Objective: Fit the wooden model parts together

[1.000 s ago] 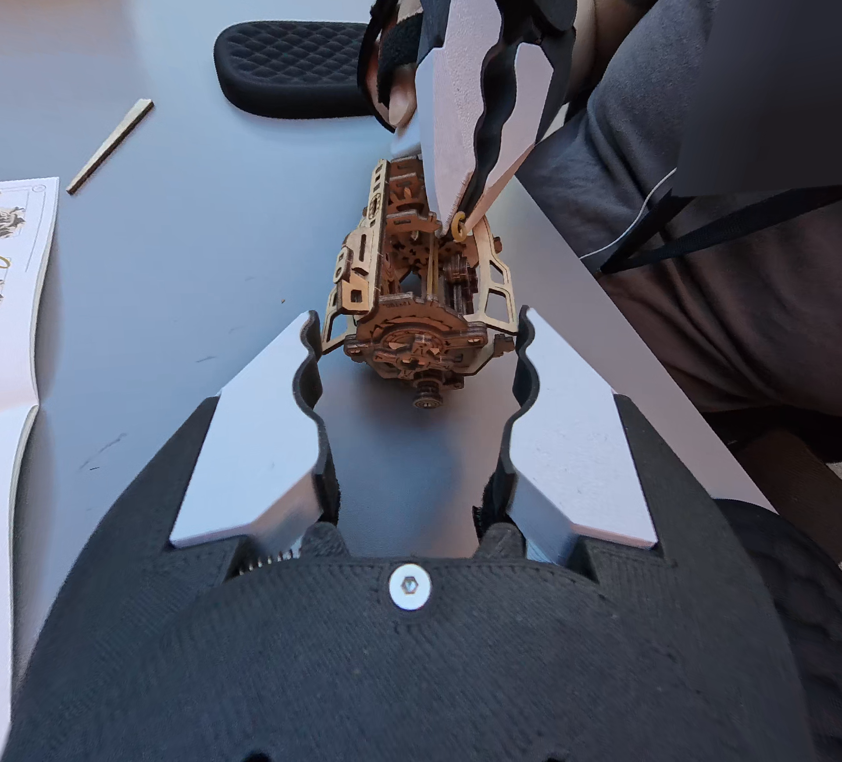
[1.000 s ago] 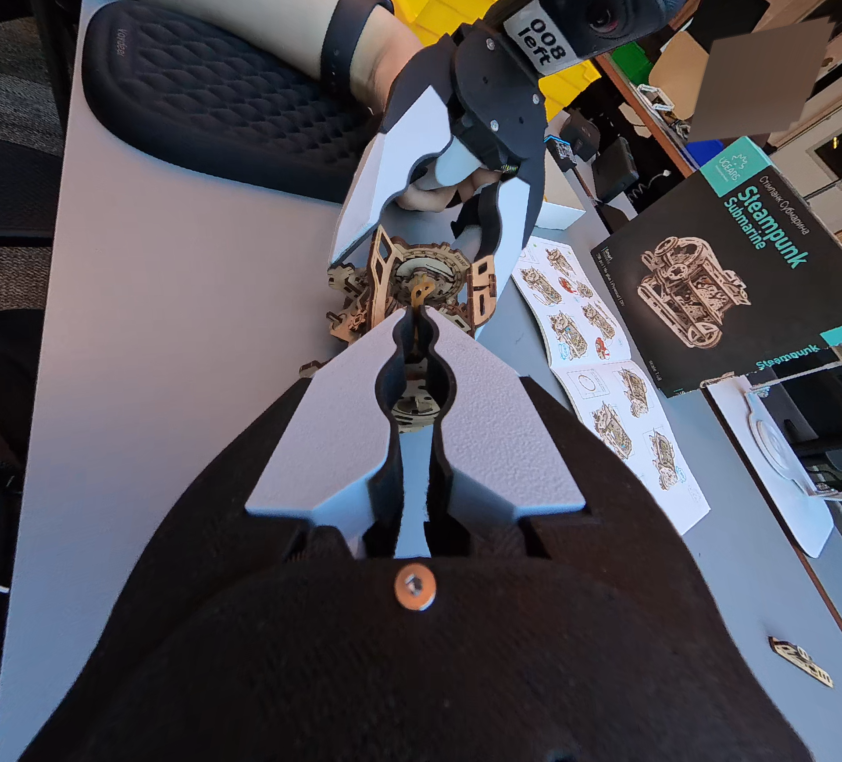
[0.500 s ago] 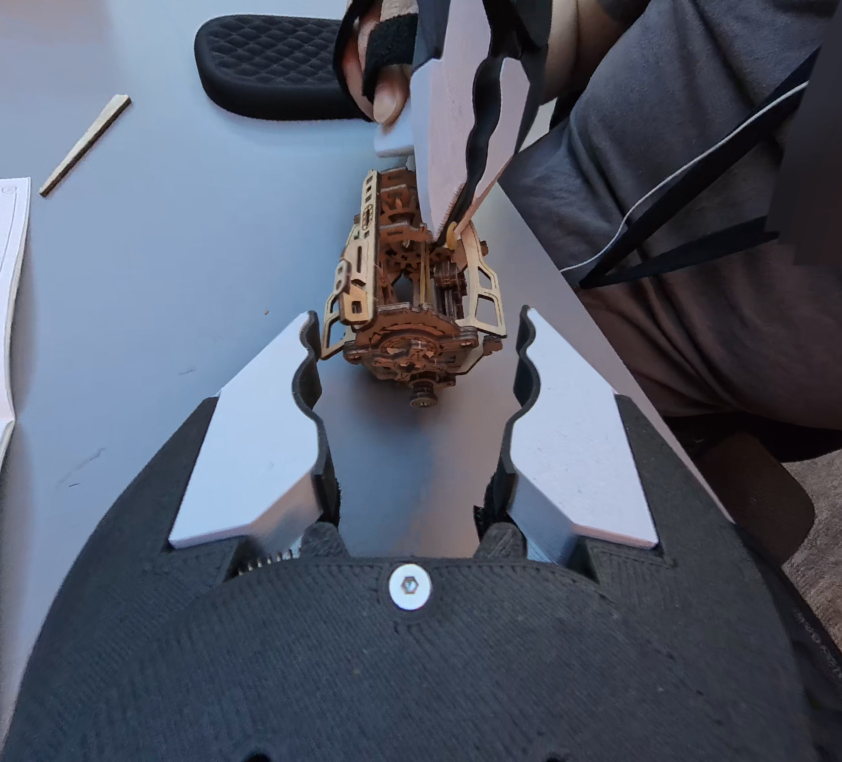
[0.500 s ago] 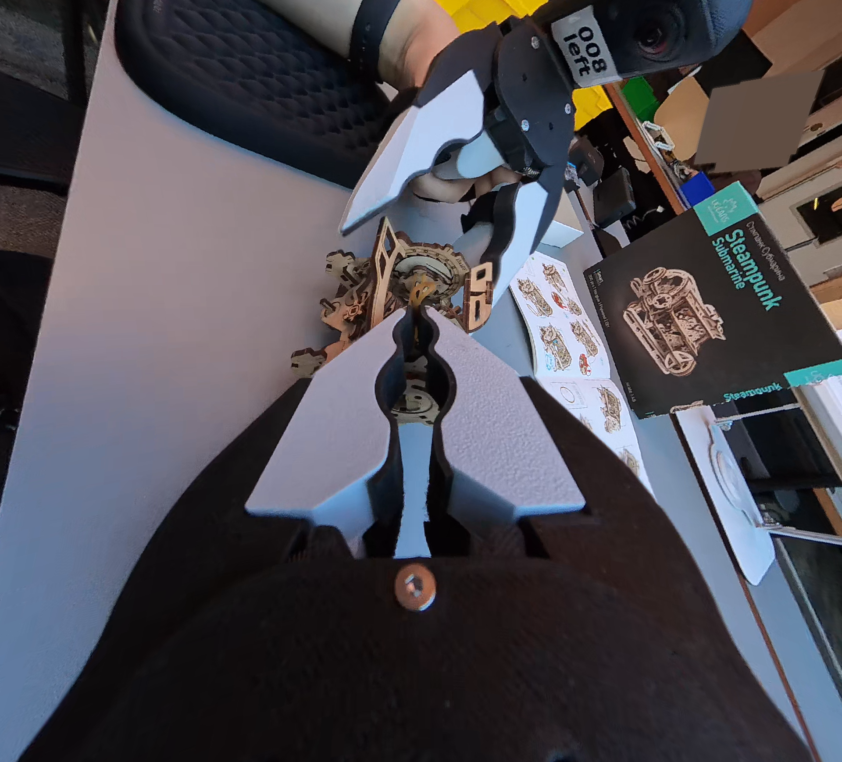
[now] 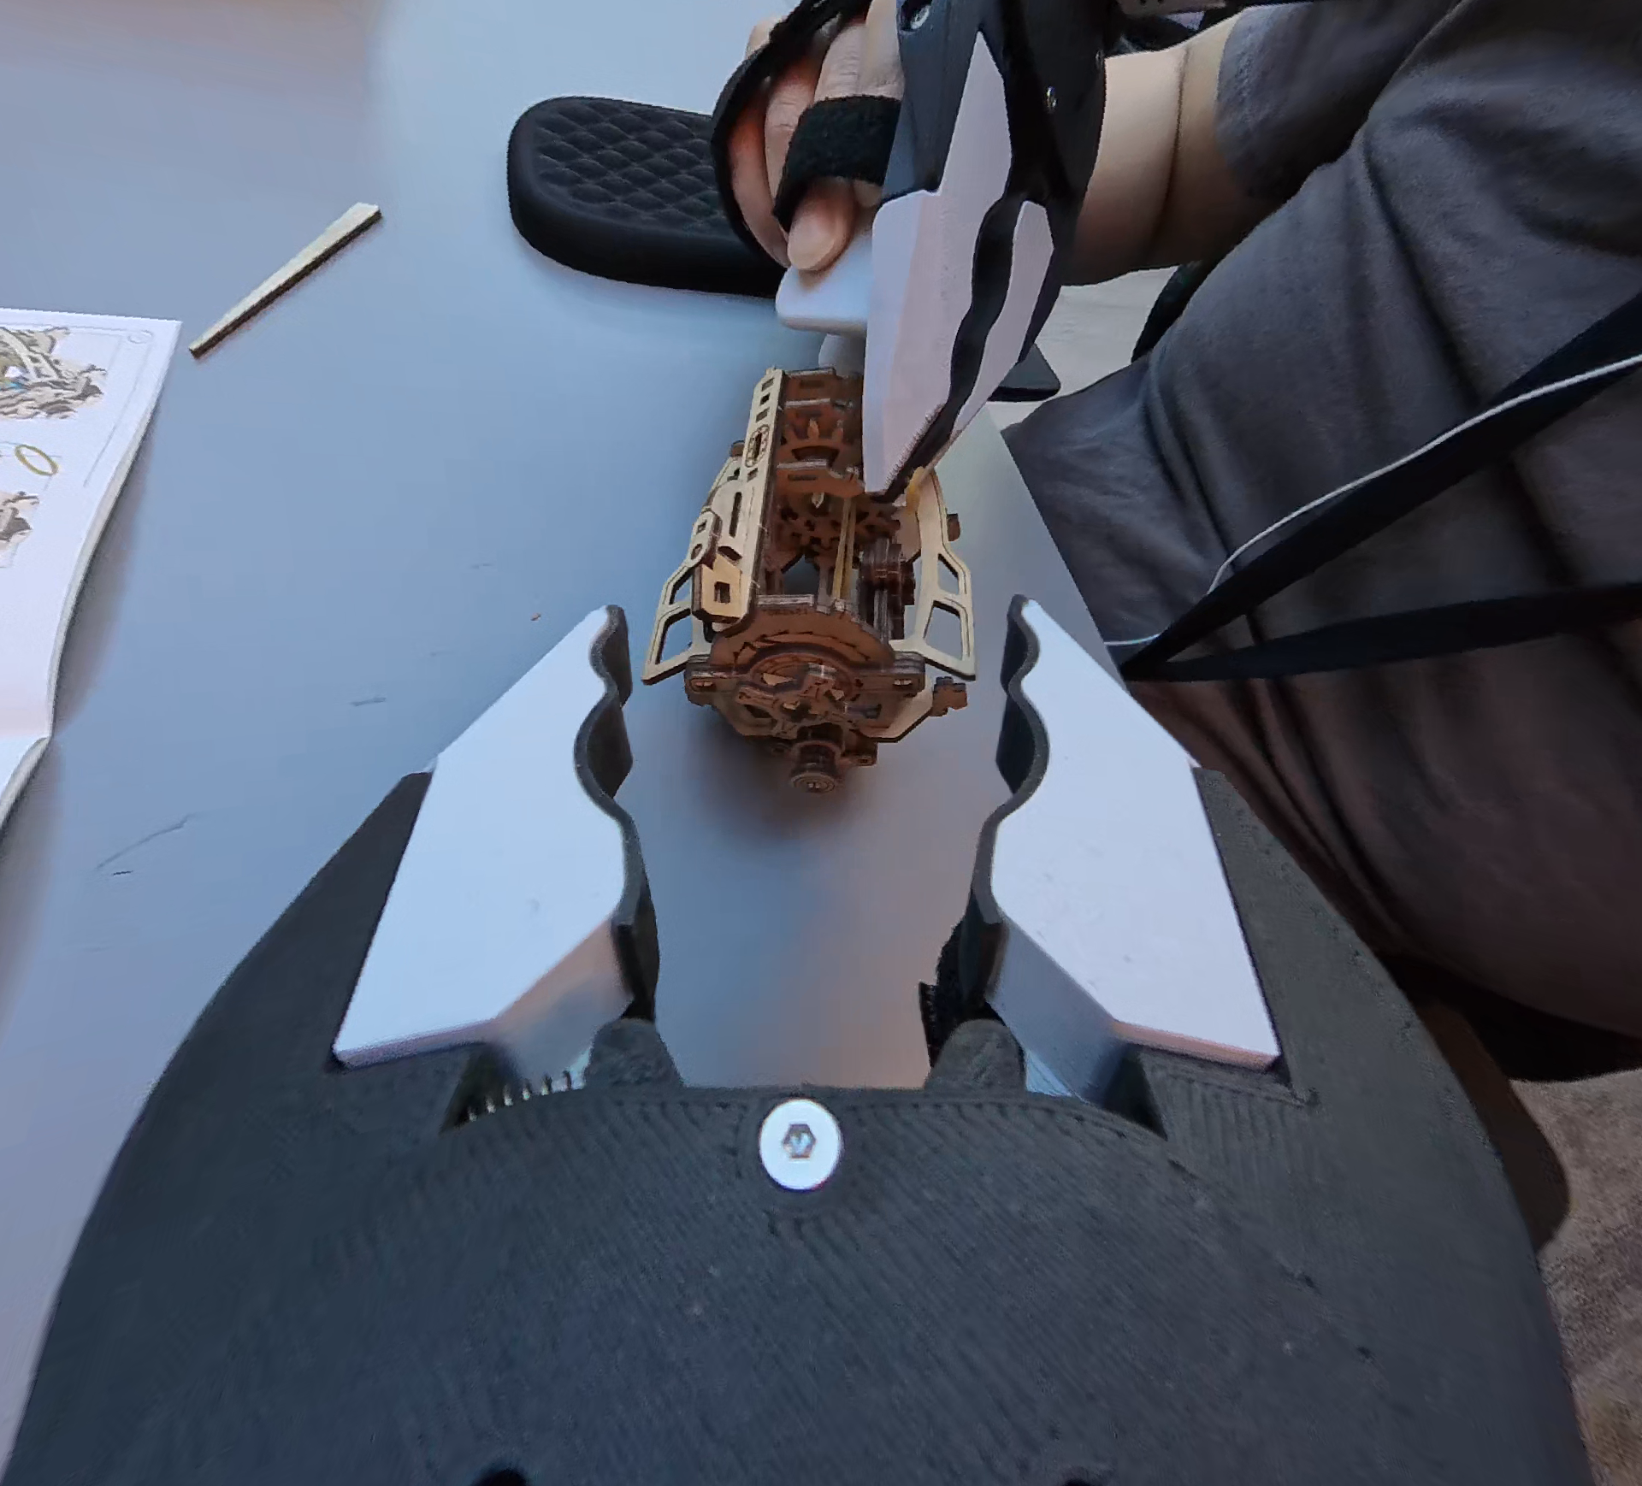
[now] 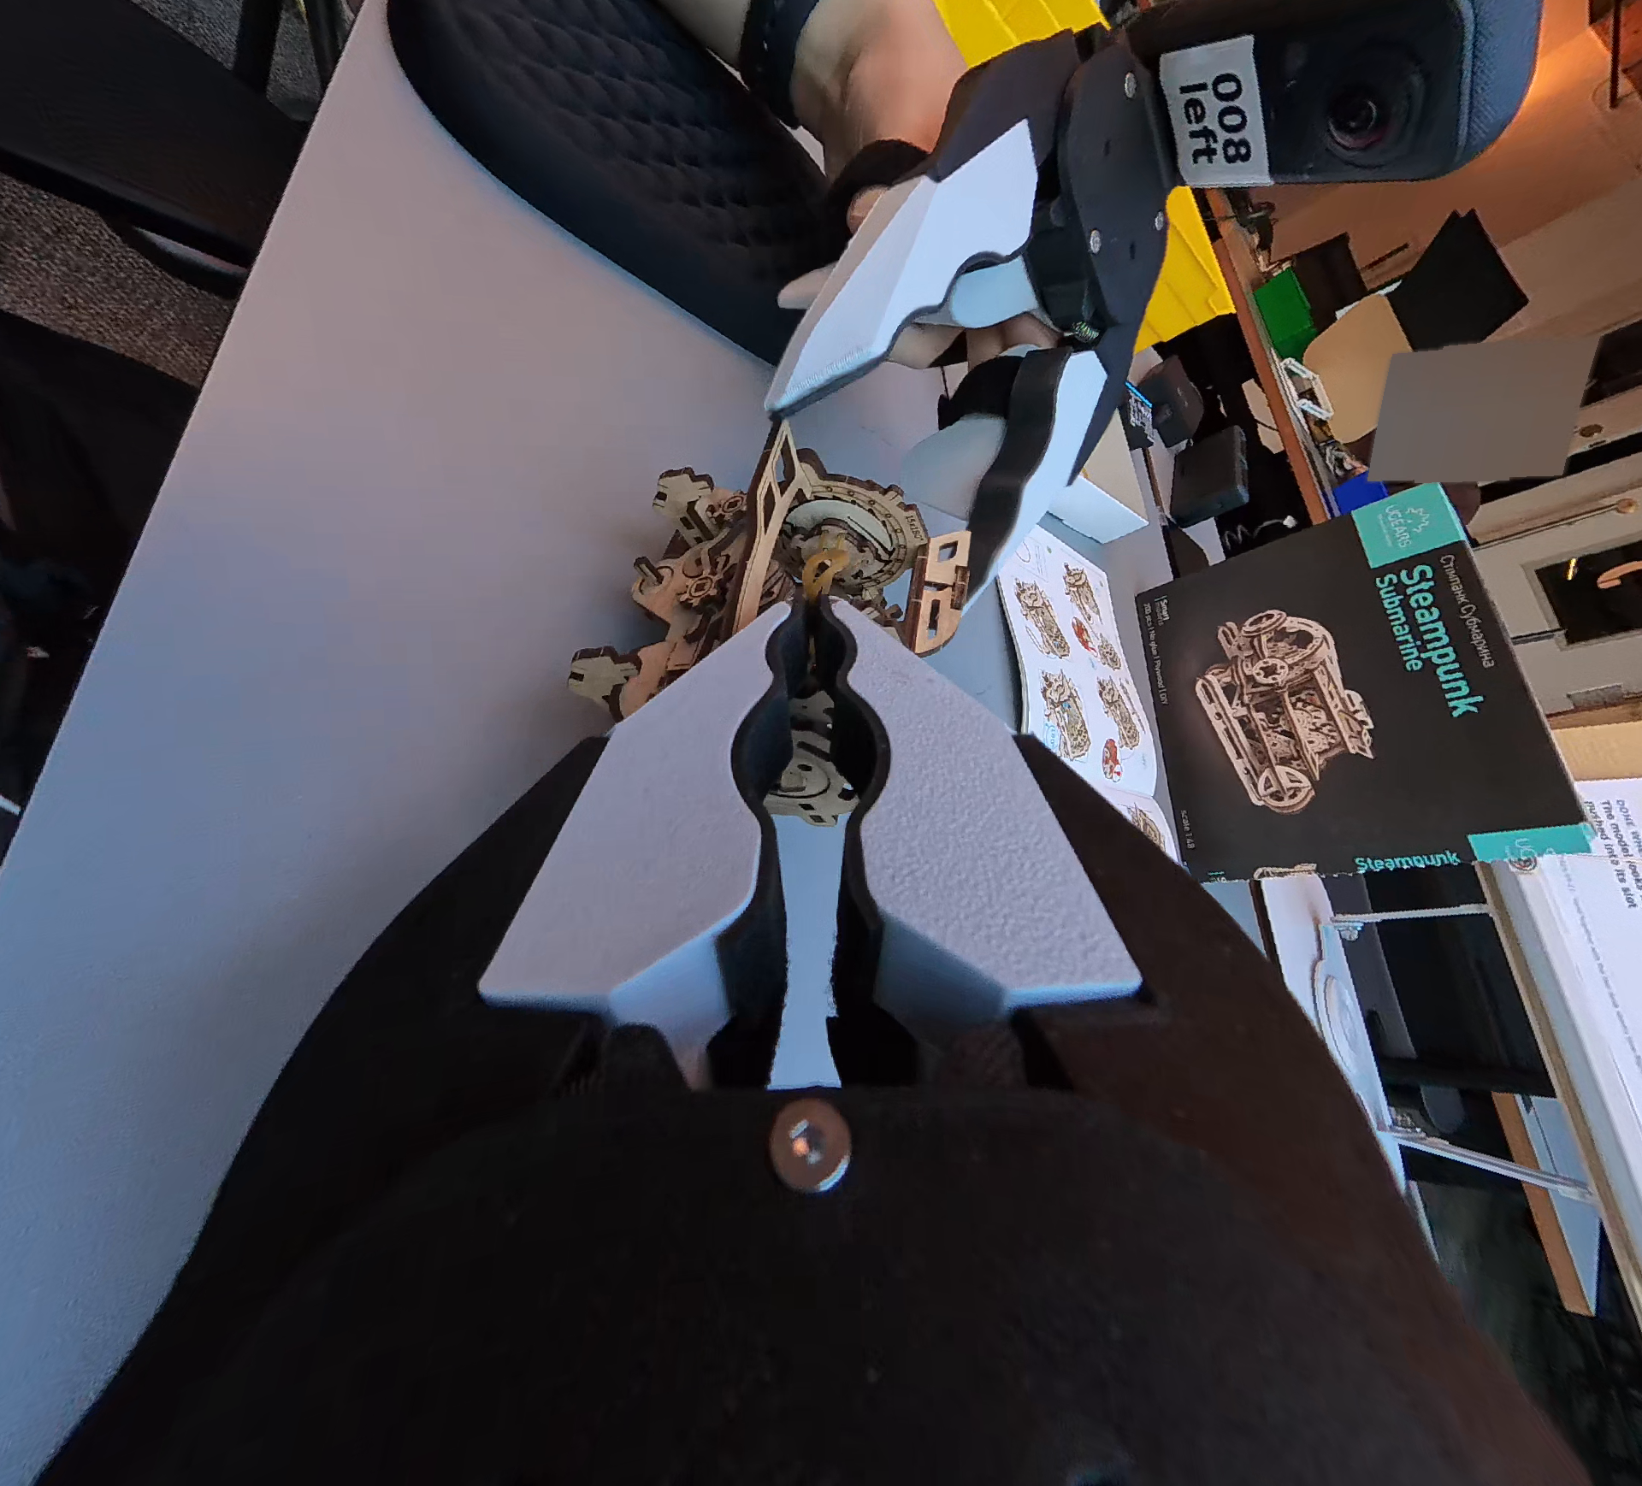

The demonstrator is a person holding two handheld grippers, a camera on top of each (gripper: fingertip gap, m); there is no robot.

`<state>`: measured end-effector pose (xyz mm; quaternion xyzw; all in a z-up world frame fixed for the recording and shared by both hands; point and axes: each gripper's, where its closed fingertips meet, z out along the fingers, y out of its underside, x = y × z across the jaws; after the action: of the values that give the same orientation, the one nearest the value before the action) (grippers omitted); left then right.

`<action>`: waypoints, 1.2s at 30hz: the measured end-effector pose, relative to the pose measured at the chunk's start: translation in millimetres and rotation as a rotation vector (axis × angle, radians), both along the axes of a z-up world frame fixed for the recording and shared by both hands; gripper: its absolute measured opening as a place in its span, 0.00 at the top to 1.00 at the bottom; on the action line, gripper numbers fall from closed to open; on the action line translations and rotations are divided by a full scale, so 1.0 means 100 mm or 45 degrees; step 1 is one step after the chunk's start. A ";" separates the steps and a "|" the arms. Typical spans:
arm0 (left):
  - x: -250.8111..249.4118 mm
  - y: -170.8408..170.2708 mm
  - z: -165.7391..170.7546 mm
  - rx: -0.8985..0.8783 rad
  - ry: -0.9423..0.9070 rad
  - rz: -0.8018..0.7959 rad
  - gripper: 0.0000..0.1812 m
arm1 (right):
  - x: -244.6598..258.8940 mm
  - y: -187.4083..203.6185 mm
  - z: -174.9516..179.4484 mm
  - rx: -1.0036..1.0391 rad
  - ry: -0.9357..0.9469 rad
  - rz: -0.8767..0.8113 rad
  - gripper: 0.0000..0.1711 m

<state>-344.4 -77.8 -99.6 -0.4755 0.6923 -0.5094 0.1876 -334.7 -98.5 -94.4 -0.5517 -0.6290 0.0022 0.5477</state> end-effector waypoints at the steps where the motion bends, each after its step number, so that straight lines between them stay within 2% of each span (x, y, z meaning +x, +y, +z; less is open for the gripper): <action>1: 0.00 -0.02 0.00 -0.026 0.025 0.010 0.54 | 0.00 0.00 0.00 0.001 -0.003 0.000 1.00; 4: 0.01 -0.12 -0.01 -0.075 0.078 -0.008 0.54 | 0.00 0.01 0.00 0.001 -0.007 -0.003 1.00; 7: 0.04 -0.09 -0.10 0.038 0.078 0.030 0.58 | -0.01 0.01 0.00 0.007 -0.015 -0.004 1.00; 11: 0.02 -0.06 -0.03 0.051 0.015 0.055 0.63 | -0.01 0.02 0.00 0.004 -0.007 -0.010 1.00; 15: -0.01 -0.06 -0.11 0.109 0.052 0.034 0.62 | 0.00 0.03 0.00 0.007 -0.011 -0.018 1.00; 19: 0.01 -0.06 -0.12 0.147 0.038 0.043 0.65 | 0.02 0.05 0.00 0.009 -0.022 -0.020 1.00; 26: 0.03 -0.05 -0.11 0.074 0.058 0.095 0.66 | 0.01 0.09 0.00 -0.038 -0.019 -0.016 1.00; 36: 0.06 -0.06 -0.12 0.087 0.059 0.124 0.66 | -0.07 0.10 0.00 -0.140 -0.047 -0.055 1.00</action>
<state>-338.7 -84.2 -111.2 -0.5135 0.6894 -0.4647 0.2123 -341.9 -89.0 -94.8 -0.5943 -0.6260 0.0147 0.5047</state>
